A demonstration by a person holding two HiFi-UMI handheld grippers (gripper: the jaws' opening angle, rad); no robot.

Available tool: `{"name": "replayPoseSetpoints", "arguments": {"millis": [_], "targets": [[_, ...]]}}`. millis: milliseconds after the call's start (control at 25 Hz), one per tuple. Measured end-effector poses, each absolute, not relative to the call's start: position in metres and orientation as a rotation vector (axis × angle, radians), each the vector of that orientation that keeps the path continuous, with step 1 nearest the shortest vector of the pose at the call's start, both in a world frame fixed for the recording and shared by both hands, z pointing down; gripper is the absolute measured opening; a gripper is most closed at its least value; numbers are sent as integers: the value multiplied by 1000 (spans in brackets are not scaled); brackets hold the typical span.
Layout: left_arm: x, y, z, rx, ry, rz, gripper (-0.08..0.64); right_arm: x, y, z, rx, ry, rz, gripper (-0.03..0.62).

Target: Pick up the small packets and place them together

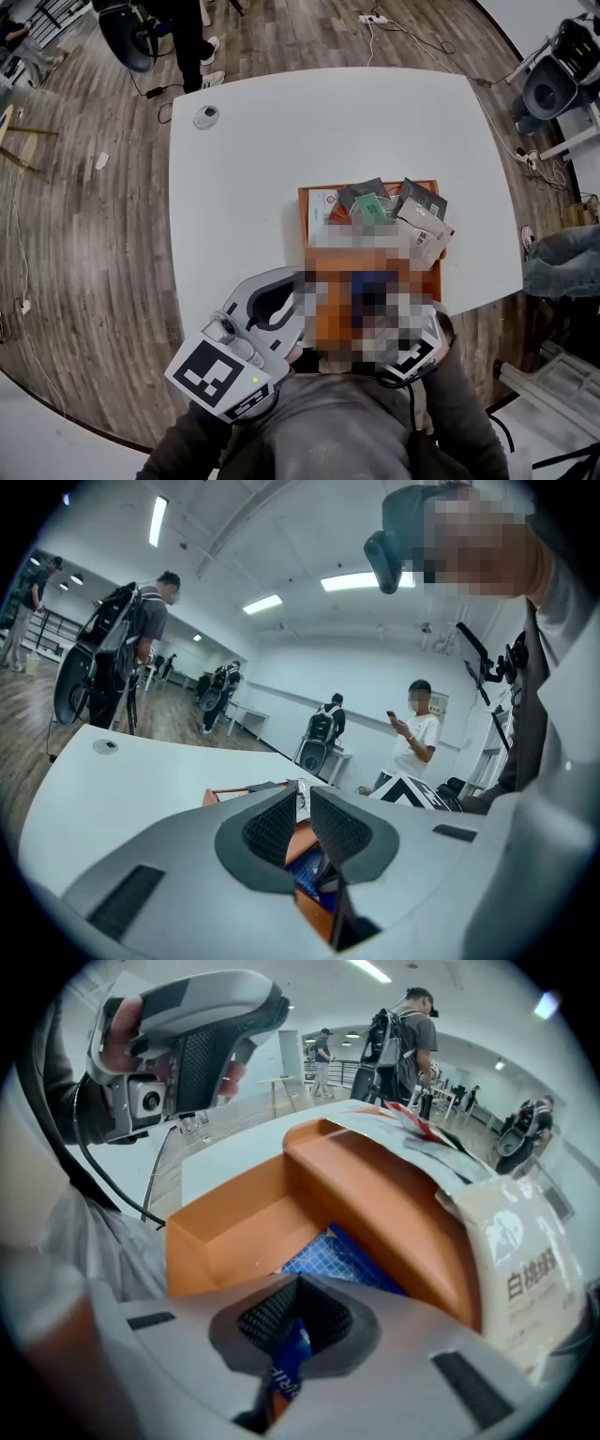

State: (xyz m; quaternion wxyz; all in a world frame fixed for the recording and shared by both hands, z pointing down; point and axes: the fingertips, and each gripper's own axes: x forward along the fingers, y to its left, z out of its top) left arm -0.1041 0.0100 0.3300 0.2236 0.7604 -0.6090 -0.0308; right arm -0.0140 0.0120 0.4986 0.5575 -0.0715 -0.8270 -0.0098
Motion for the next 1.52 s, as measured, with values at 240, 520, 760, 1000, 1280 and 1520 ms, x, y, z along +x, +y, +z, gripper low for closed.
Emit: {"name": "replayPoseSetpoints", "arguments": {"millis": [240, 520, 760, 1000, 1280, 1520], "targets": [[-102, 7, 327, 2117, -1669, -80, 49, -8, 3, 485, -94, -1995, -32, 5], [-91, -3, 324, 2162, -1625, -64, 49, 9, -19, 483, 7, -1992, 1, 228], [-87, -8, 325, 2186, -1601, -51, 49, 6, -16, 495, -6, -1974, 55, 321], [-94, -8, 327, 2174, -1611, -54, 49, 5, -18, 501, -1, -1961, 57, 319], [-95, -8, 330, 2160, -1609, -64, 49, 2, -13, 498, -12, -1979, 37, 91], [-96, -8, 328, 2162, -1617, -60, 49, -5, -10, 488, -8, -2013, 38, 27]]}}
